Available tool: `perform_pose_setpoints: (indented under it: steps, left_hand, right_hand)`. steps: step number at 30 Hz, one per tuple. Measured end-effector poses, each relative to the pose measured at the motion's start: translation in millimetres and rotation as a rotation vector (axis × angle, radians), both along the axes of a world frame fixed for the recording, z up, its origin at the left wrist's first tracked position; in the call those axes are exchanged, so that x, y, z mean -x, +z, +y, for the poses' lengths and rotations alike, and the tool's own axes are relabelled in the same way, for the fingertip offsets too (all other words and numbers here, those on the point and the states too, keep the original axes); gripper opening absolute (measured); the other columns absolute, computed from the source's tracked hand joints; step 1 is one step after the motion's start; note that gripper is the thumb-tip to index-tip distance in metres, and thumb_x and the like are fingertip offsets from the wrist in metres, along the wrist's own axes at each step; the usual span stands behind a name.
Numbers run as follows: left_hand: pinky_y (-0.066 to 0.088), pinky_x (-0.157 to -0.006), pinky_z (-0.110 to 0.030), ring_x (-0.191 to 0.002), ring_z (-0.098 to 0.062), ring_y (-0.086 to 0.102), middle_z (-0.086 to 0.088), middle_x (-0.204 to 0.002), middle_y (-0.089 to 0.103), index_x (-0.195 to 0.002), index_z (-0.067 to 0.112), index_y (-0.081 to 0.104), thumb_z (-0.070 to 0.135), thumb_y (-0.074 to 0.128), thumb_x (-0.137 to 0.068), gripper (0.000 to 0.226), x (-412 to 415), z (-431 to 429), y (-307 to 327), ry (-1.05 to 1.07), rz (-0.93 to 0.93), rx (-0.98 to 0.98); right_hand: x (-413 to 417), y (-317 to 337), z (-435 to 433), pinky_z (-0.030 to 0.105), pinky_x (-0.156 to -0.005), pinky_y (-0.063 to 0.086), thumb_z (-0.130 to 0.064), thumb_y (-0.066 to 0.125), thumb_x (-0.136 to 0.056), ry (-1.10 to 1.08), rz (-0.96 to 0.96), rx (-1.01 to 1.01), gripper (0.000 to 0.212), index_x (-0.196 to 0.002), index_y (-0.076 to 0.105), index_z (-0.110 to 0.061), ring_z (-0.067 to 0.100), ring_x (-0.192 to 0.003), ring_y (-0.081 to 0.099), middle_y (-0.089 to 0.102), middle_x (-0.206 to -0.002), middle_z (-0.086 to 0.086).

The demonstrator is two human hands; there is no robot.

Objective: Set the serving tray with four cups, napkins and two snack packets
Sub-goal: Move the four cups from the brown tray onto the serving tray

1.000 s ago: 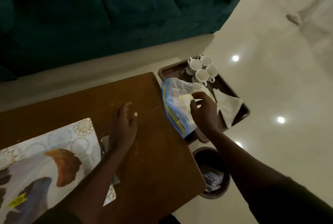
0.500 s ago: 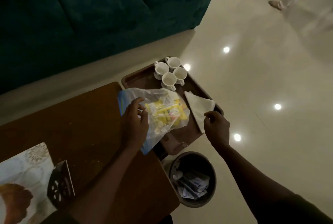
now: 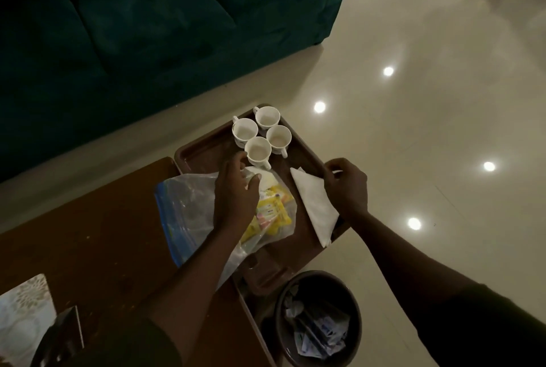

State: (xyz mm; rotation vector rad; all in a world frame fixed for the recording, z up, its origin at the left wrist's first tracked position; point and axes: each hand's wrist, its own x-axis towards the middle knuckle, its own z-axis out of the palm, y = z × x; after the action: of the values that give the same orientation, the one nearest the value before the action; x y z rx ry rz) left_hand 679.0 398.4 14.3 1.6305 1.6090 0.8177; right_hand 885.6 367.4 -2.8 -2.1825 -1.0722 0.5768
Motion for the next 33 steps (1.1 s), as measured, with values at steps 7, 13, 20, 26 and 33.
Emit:
perform_pose_setpoints:
  steps: [7, 13, 20, 26, 33]
  left_hand:
    - [0.046, -0.097, -0.038, -0.126, -0.028, 0.048, -0.010, -0.136, 0.052, -0.135, 0.011, 0.046, 0.013, 0.068, -0.085, 0.055, -40, 51, -35, 0.070, 0.073, 0.079]
    - [0.045, -0.095, -0.044, -0.133, -0.033, 0.042, -0.014, -0.146, 0.040, -0.143, 0.012, 0.033, 0.016, 0.068, -0.085, 0.067, -66, 76, -59, 0.181, 0.237, 0.201]
    - [0.049, -0.086, -0.046, -0.122, -0.036, 0.053, -0.018, -0.136, 0.049, -0.137, 0.007, 0.036, 0.022, 0.074, -0.081, 0.069, -75, 82, -72, 0.276, 0.257, 0.133]
    - [0.042, -0.079, -0.028, -0.115, -0.031, 0.057, -0.014, -0.129, 0.056, -0.128, 0.009, 0.045, 0.034, 0.076, -0.078, 0.064, -63, 59, -53, 0.257, 0.087, -0.076]
    - [0.042, -0.086, -0.010, -0.103, -0.007, 0.050, -0.001, -0.116, 0.061, -0.118, 0.009, 0.054, 0.026, 0.082, -0.070, 0.057, -10, 37, -7, 0.269, -0.041, -0.262]
  right_hand:
    - [9, -24, 75, 0.038, -0.072, 0.053, -0.025, 0.064, -0.076, 0.264, 0.064, 0.045, 0.033, -0.107, 0.060, -0.015, 0.027, -0.092, 0.063, 0.066, -0.103, 0.007]
    - [20, -43, 111, 0.042, -0.088, 0.047, -0.029, 0.080, -0.067, 0.540, 0.004, 0.126, 0.098, -0.148, 0.026, -0.024, 0.032, -0.122, 0.051, 0.048, -0.142, 0.009]
    - [25, -51, 118, 0.037, -0.082, 0.047, -0.039, 0.076, -0.072, 0.501, -0.109, 0.070, 0.084, -0.143, 0.036, -0.020, 0.032, -0.112, 0.058, 0.058, -0.128, 0.010]
    - [16, -35, 96, 0.031, -0.065, 0.036, -0.065, 0.070, -0.057, 0.361, -0.140, -0.046, 0.076, -0.115, 0.048, -0.022, 0.016, -0.085, 0.053, 0.059, -0.112, 0.001]
    - [53, 22, 100, 0.029, -0.065, 0.035, -0.063, 0.069, -0.056, 0.395, -0.175, -0.158, 0.073, -0.113, 0.048, -0.023, 0.015, -0.085, 0.052, 0.058, -0.111, -0.001]
